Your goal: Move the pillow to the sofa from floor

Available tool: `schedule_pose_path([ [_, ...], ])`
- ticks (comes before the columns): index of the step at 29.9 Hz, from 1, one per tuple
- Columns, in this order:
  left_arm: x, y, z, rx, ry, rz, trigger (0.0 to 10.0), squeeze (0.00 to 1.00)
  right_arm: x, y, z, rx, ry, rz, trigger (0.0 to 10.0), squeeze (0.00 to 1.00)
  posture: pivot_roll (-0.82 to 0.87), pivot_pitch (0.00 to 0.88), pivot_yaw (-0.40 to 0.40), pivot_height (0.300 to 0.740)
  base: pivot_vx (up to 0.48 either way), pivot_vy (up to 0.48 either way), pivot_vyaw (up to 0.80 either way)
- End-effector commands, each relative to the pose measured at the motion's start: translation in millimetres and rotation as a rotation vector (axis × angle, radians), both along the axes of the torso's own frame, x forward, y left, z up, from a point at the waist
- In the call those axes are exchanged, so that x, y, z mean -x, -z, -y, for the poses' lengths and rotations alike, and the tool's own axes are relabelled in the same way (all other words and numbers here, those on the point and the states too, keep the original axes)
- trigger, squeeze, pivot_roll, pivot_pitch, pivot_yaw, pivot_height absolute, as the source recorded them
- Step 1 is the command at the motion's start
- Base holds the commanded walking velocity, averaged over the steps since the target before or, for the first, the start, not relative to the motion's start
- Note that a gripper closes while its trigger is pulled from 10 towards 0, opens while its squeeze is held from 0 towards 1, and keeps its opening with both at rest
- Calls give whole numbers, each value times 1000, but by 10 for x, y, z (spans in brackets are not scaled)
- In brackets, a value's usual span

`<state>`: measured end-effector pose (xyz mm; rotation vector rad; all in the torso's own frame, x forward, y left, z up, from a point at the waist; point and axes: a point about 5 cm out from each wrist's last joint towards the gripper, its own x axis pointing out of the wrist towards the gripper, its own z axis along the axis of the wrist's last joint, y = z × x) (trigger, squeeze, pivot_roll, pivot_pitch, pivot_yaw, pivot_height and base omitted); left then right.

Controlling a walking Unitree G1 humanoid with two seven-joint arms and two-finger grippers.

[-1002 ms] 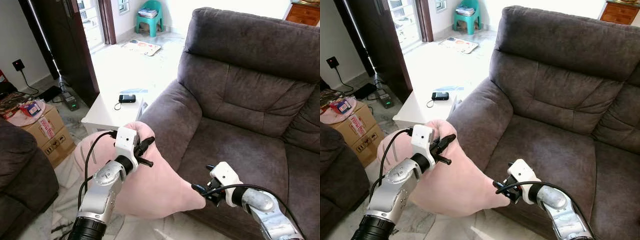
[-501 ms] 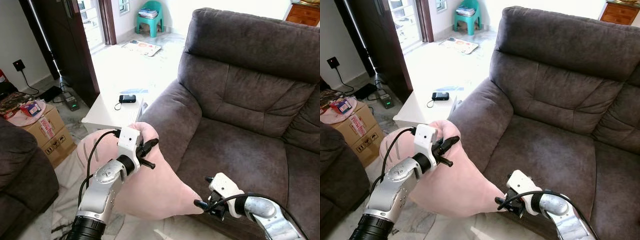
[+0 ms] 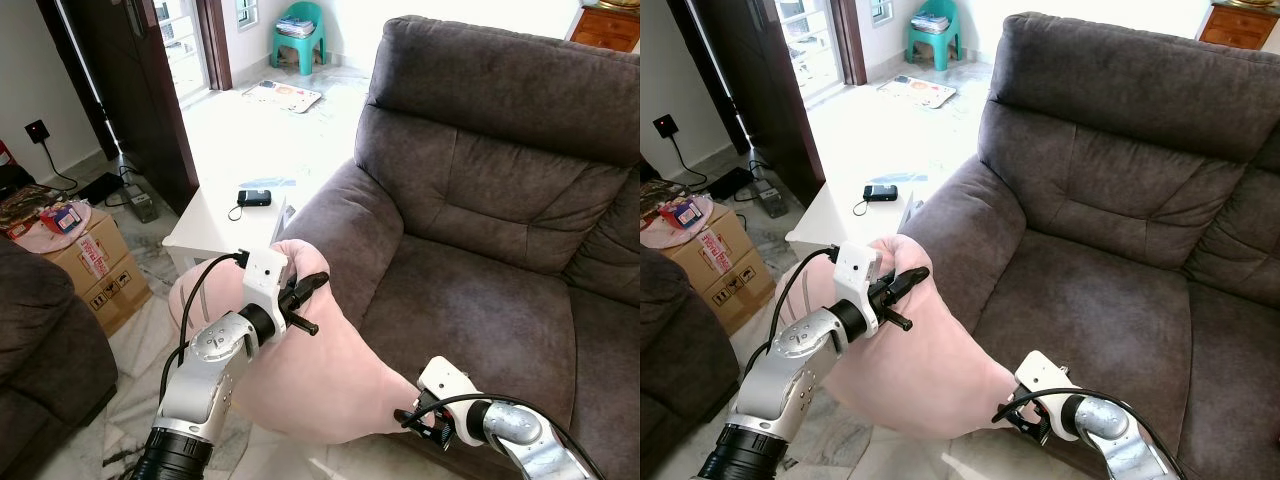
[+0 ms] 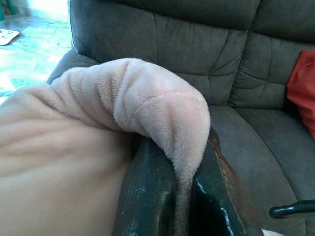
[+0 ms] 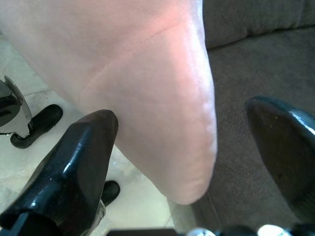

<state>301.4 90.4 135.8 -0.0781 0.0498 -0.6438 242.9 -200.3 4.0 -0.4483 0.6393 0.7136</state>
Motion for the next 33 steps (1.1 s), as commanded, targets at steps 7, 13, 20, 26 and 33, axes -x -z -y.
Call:
schedule_pose_path([
  [7, 1, -343, 151, 52, 88, 128, 10000, 0, -13, 13, 30, 15, -14, -19, 10000, 0, -13, 0, -18, 740, 0, 0, 0],
  [13, 19, -357, 168, 53, 108, 130, 10000, 0, 51, 52, 25, 1, -57, -75, 10000, 0, -11, 0, -21, 740, 0, 0, 0],
  [20, 41, -392, 190, 63, 138, 135, 10000, 0, 94, 109, 66, 21, -59, -113, 10000, 0, -7, 0, -24, 740, 0, 0, 0],
  [26, 73, -400, 209, 68, 173, 131, 10000, 0, 86, 173, 197, 93, 21, -114, 10000, 0, -8, 0, -24, 740, 0, 0, 0],
  [33, 87, -393, 211, 66, 179, 126, 10000, 0, 95, 204, 241, 113, 51, -119, 10000, 0, -6, 0, -24, 740, 0, 0, 0],
])
